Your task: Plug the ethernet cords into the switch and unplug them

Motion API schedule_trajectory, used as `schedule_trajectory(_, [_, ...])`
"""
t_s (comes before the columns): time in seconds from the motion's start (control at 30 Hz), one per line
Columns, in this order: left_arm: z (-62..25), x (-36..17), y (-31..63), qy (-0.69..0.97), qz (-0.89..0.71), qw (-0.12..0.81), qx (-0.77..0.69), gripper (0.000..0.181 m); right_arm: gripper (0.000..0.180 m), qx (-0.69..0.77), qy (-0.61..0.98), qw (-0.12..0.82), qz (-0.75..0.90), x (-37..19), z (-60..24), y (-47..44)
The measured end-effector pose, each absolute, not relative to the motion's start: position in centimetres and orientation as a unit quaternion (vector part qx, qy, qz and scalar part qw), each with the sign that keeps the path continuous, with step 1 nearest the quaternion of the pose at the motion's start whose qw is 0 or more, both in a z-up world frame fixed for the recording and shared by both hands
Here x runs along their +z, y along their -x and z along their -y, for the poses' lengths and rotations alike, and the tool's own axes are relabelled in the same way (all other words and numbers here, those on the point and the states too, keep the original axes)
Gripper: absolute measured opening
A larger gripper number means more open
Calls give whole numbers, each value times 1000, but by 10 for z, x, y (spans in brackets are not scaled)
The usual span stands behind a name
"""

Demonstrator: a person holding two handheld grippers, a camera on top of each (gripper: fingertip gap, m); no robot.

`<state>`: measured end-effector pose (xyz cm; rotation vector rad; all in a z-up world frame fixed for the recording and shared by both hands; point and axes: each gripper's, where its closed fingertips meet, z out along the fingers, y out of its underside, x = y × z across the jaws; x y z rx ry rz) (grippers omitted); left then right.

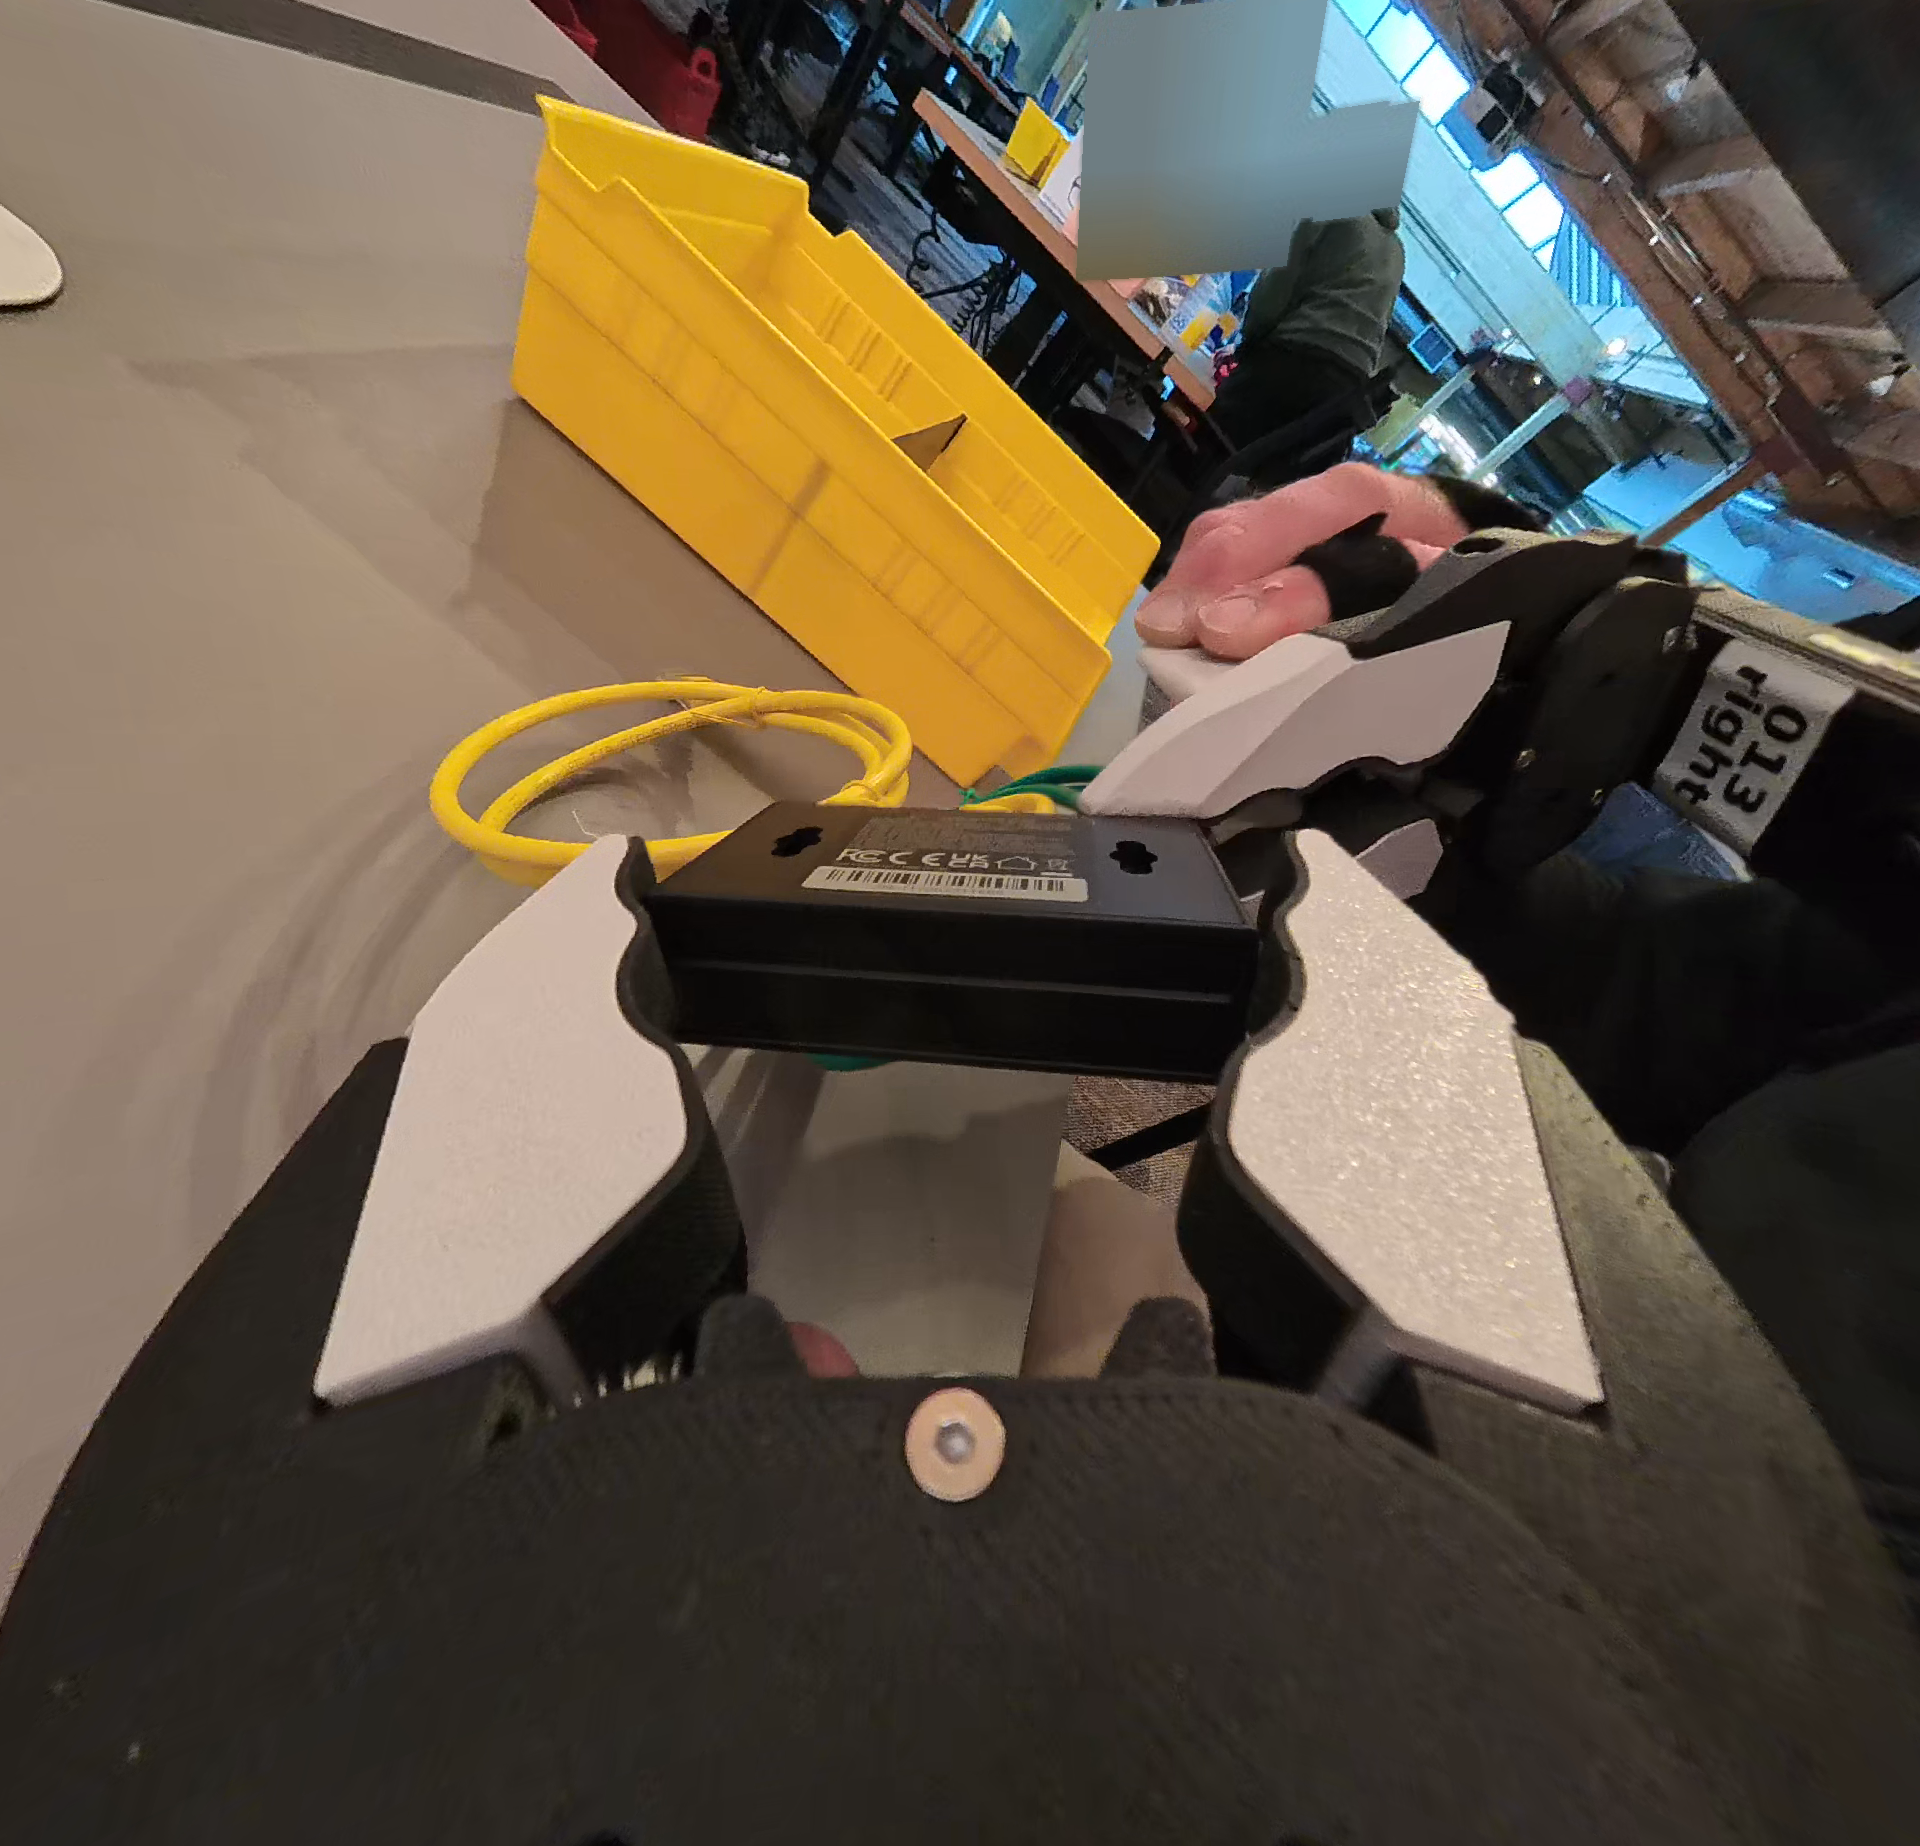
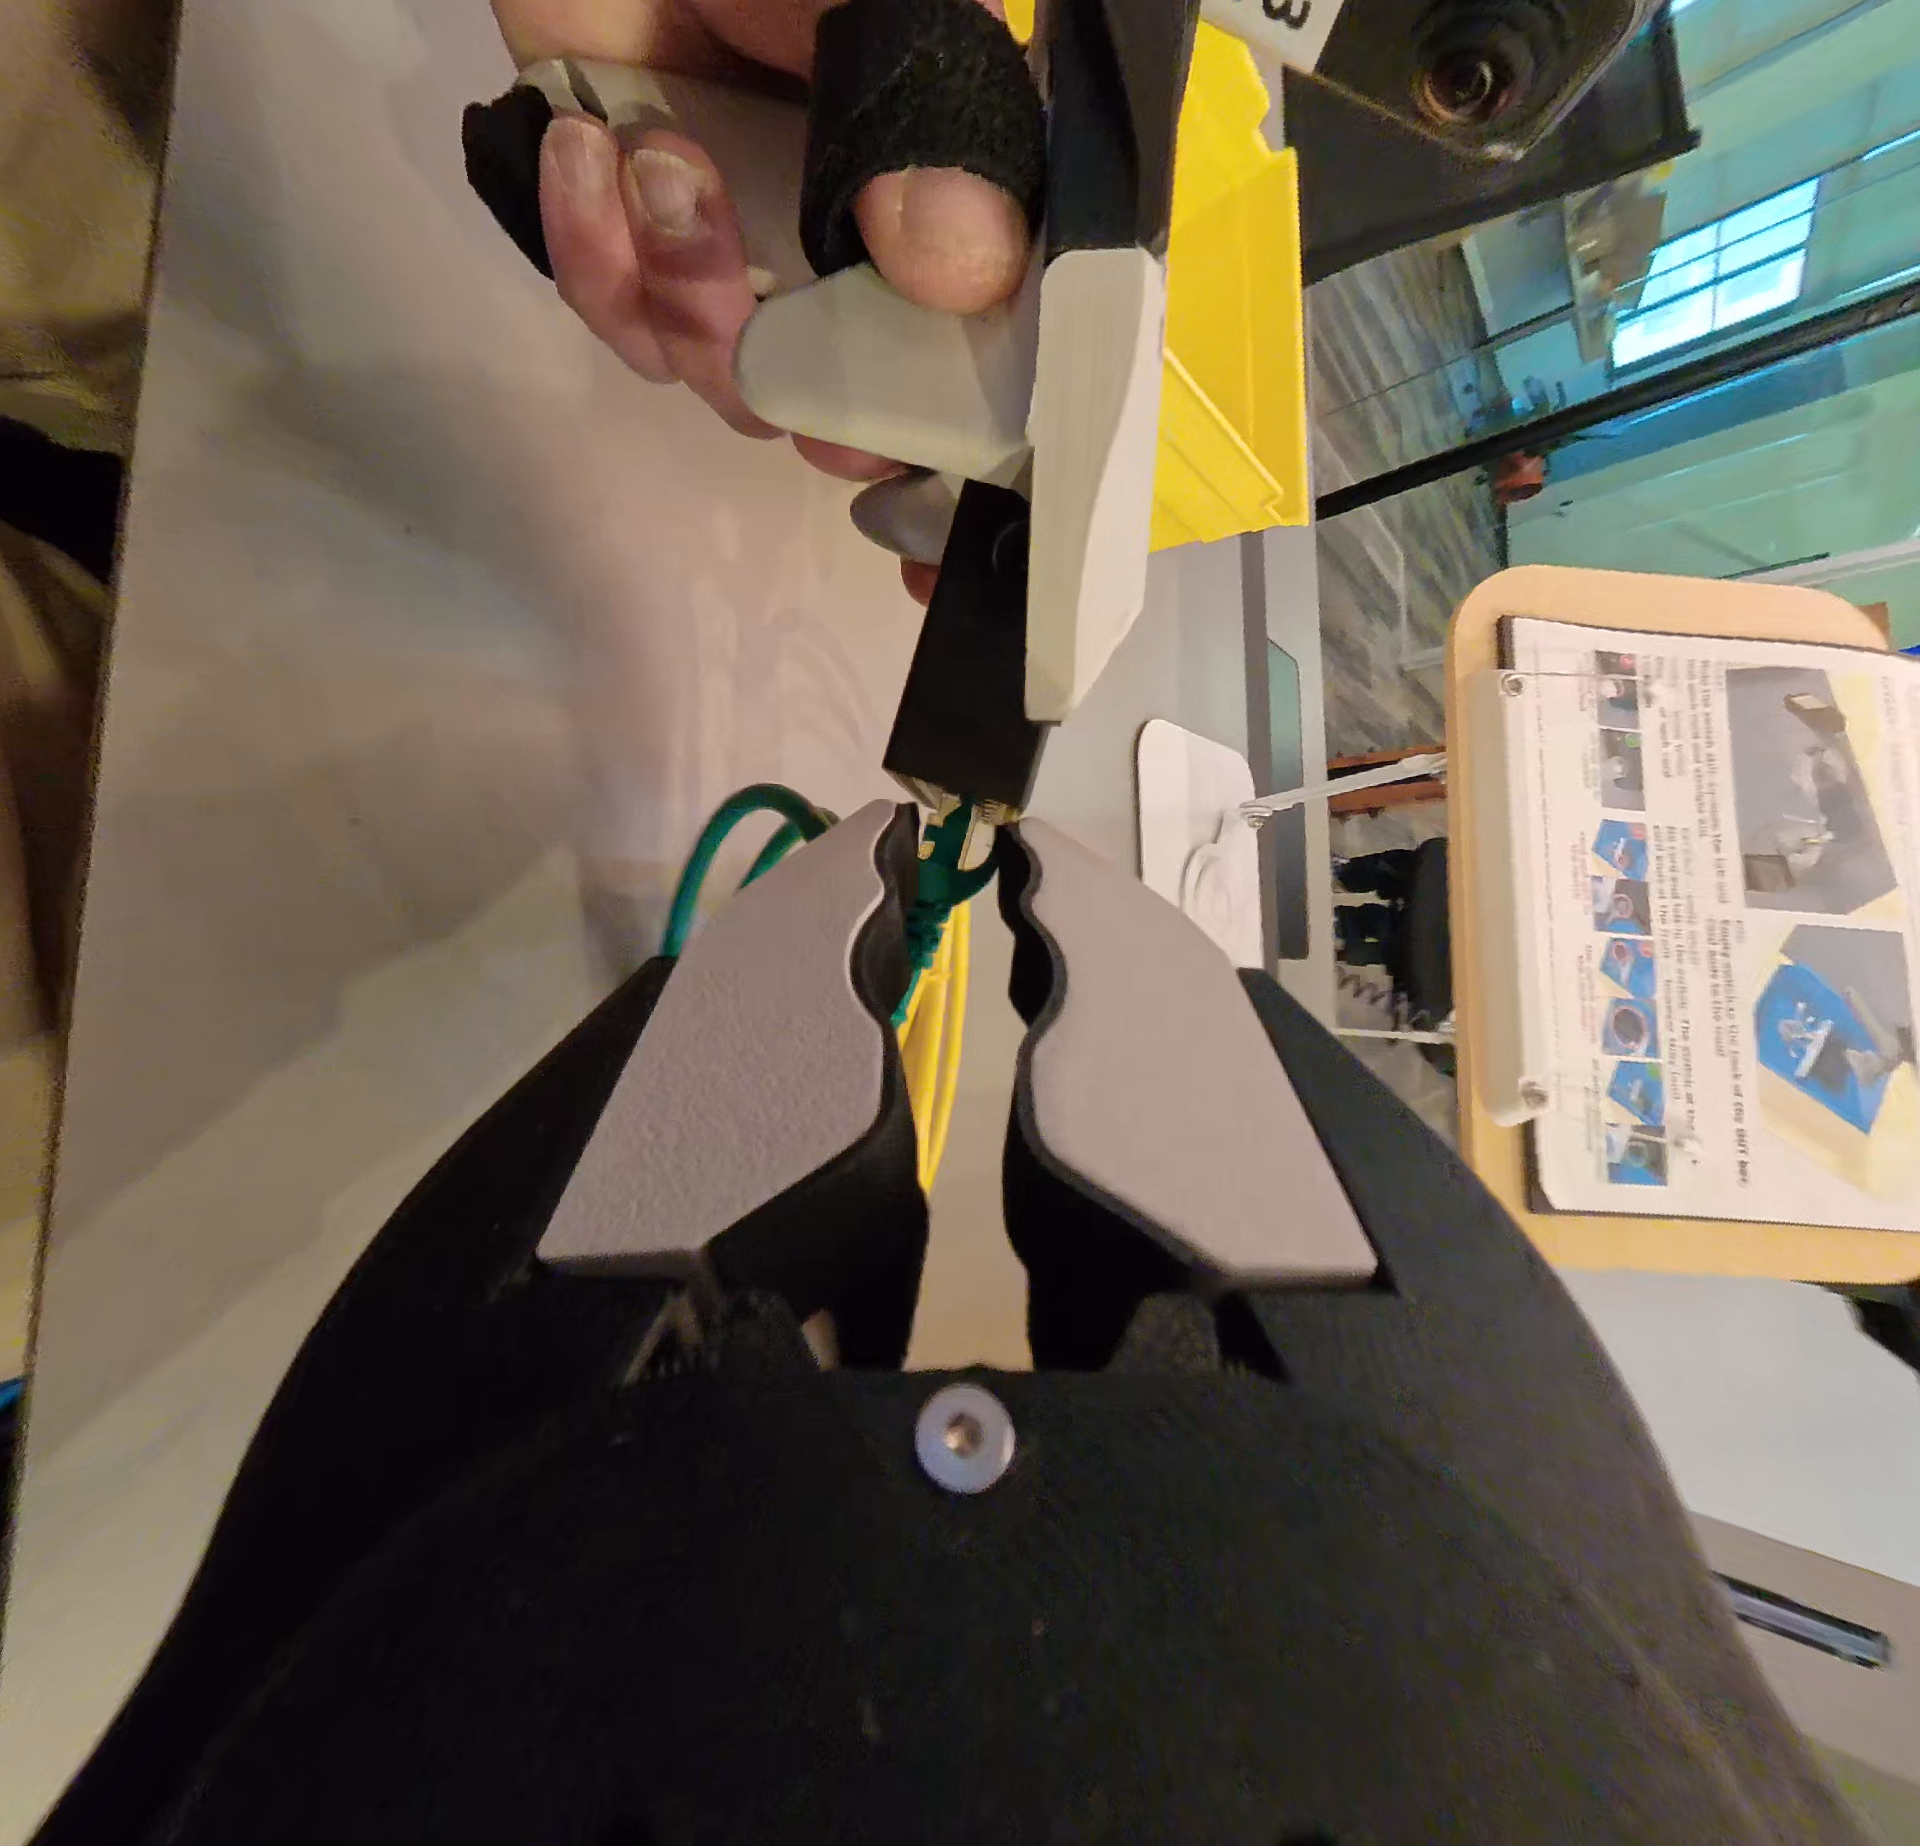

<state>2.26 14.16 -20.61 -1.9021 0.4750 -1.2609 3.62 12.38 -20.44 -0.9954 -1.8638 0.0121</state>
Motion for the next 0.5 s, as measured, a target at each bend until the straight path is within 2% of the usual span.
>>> schedule_trajectory(0.5, [-139,-208,-26,752,-187,380,-505,108,14,-17,409,473,780,-206,-122,-39])
